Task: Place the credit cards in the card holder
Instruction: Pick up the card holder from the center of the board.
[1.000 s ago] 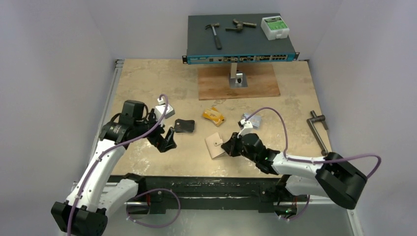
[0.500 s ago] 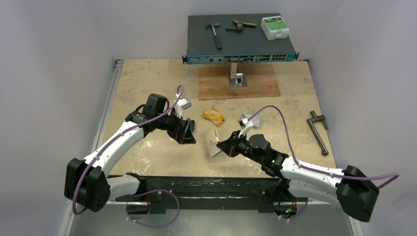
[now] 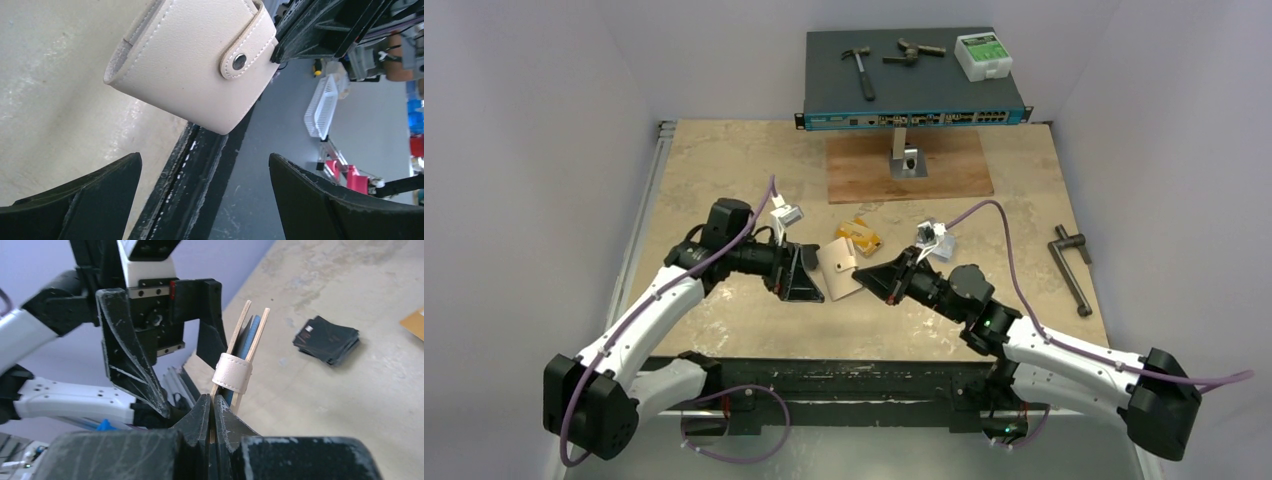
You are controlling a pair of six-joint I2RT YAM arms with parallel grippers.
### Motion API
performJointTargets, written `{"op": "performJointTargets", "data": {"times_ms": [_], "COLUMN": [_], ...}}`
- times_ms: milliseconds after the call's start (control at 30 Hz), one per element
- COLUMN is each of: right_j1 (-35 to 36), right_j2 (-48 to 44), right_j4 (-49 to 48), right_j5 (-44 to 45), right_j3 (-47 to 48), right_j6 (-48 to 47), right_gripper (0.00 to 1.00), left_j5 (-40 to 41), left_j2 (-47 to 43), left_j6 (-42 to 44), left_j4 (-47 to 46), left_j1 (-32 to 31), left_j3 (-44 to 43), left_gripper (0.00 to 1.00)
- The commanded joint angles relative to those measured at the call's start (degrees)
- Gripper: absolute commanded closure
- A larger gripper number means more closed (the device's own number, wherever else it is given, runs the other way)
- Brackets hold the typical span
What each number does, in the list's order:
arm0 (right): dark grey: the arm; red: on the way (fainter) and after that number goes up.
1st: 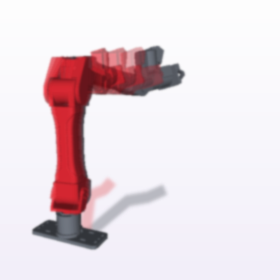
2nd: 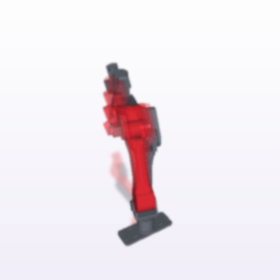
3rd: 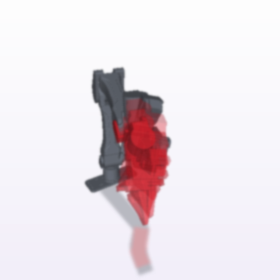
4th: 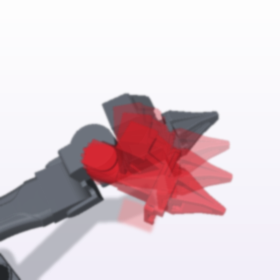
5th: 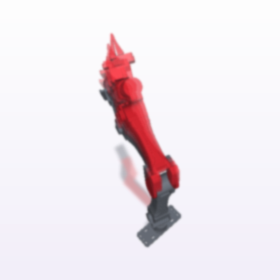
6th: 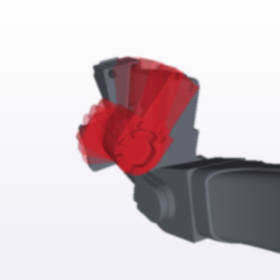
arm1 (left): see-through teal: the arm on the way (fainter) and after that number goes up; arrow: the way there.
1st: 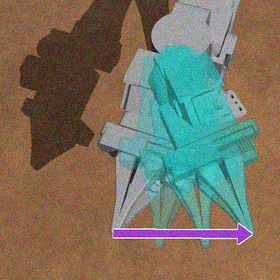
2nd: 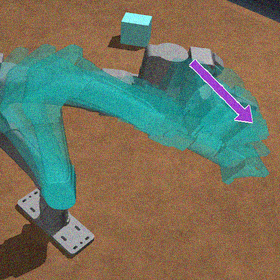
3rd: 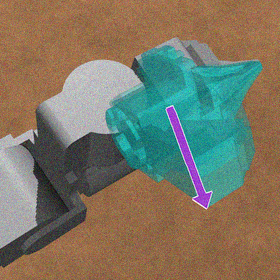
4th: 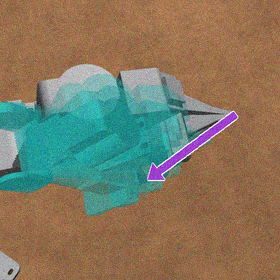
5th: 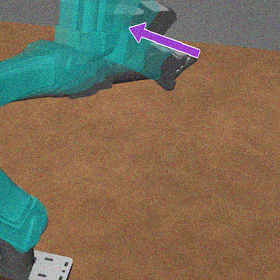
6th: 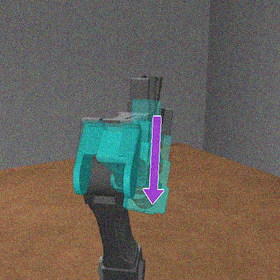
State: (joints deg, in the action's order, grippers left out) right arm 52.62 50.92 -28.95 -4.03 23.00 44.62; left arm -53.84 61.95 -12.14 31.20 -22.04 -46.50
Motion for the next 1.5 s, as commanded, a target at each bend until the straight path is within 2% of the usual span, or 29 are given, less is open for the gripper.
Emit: {"op": "performJointTargets", "data": {"times_ms": [0,233,400,667,767,967,1233,1400,1467], "right_j1": [0.4,0.4,0.4,0.5,0.8,1.6,3.7,4.3,4.2], "right_j2": [-1.7,-2.3,-0.3,2.5,3.1,4.4,7.7,7.2,6.0], "right_j4": [-8.7,-14.3,-18.2,-22.0,-24.2,-24.9,-24.4,-21.8,-18.3], "right_j5": [-1.6,-1.5,-2.7,-4.6,-4.9,-4.7,-4.8,-2.9,-2.0], "right_j3": [2.5,3.1,4.8,6.6,5.0,3.7,4.9,4.4,4.6], "right_j6": [3.9,6.5,7.9,9.6,10.6,11.0,9.8,8.6,7.1], "right_gripper": [1.00,1.00,1.00,1.00,1.00,1.00,1.00,1.00,1.00], "left_j5": [-4.7,-0.6,1.1,2.1,1.3,-1.9,-4.6,-5.4,-5.4], "left_j2": [-3.4,-6.9,-8.4,-10.2,-10.3,-9.9,-10.4,-11.4,-11.9], "left_j6": [-8.9,-15.3,-23.6,-27.2,-30.3,-32.1,-34.4,-34.9,-35.2], "left_j4": [-5.5,-8.9,-16.7,-19.1,-22.5,-25.2,-29.7,-29.5,-29.6], "left_j1": [0.9,0.9,0.9,1.6,3.0,4.9,4.8,4.8,4.8], "left_j3": [-2.1,-4.7,-4.6,-6.3,-6.6,-6.3,-4.1,-4.2,-4.1], "left_gripper": [0.00,0.00,0.00,0.02,0.08,0.29,0.65,0.70,0.75]}}
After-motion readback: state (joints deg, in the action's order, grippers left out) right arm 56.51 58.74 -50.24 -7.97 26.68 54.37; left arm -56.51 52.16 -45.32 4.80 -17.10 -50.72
